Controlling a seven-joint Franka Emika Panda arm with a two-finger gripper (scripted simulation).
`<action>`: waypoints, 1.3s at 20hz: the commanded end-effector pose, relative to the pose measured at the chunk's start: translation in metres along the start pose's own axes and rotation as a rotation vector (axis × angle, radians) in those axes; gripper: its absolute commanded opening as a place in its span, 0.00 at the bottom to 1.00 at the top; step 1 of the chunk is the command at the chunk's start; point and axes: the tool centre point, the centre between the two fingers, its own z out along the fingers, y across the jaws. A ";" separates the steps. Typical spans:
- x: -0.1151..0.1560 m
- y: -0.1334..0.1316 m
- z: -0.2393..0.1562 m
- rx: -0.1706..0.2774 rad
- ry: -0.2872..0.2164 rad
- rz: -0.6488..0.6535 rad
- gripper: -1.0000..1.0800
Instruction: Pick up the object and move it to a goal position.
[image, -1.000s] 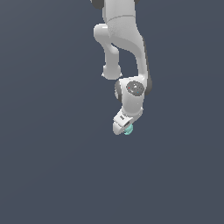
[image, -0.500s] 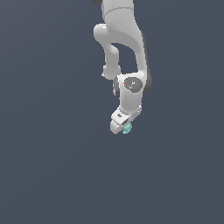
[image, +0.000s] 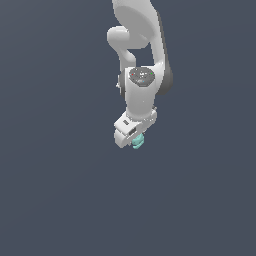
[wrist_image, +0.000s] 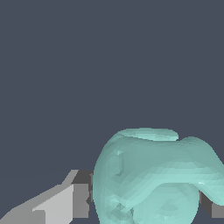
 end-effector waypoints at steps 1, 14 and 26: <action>-0.005 0.014 -0.026 0.000 0.001 0.000 0.00; -0.025 0.087 -0.156 0.001 0.002 -0.001 0.00; -0.036 0.137 -0.240 0.000 0.000 0.000 0.00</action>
